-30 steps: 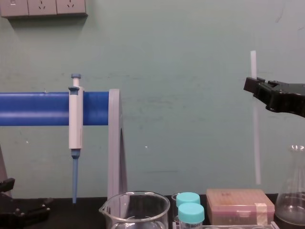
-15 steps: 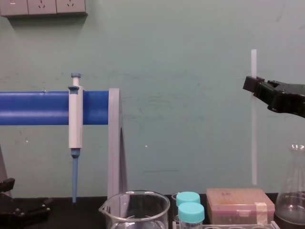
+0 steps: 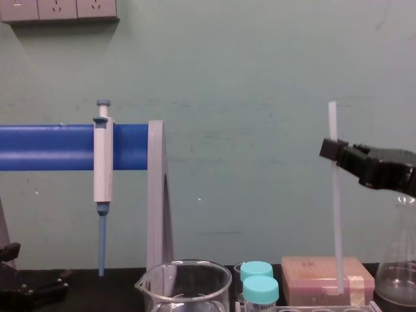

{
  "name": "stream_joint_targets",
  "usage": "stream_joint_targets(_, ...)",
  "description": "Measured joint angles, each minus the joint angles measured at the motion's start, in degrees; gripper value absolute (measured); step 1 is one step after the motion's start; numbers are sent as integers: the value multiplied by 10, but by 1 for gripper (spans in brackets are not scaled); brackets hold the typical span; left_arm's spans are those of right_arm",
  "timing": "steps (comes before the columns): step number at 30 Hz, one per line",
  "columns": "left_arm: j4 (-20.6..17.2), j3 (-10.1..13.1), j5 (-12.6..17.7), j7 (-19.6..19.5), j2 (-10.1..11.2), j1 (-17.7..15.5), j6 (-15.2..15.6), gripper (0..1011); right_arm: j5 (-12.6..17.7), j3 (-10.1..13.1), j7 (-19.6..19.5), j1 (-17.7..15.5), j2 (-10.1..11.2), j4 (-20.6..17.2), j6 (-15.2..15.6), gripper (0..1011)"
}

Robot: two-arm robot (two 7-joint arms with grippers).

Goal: Pick up the stirring rod with one hand, then place it down.

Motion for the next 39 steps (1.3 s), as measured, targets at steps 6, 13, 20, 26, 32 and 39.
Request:
stream_joint_targets(6, 0, 0, 0, 0, 0, 0, 0, 1000, 9, -8, 1, 5, -5, 20, 1, 69)
stream_joint_targets(13, 0, 0, 0, 0, 0, 0, 0, 1000, 21, -16, 6, 13, -14, 36, 1, 69)
stream_joint_targets(20, 0, 0, 0, 0, 0, 0, 0, 1000, 21, -25, 8, 20, -17, 50, -3, 69)
stream_joint_targets(26, 0, 0, 0, 0, 0, 0, 0, 1000, 13, -29, 5, 24, -19, 60, -8, 69)
stream_joint_targets(32, 0, 0, 0, 0, 0, 0, 0, 1000, 10, -32, 3, 27, -23, 74, -10, 69)
stream_joint_targets(39, 0, 0, 0, 0, 0, 0, 0, 1000, 5, -36, 0, 29, -31, 94, -9, 69)
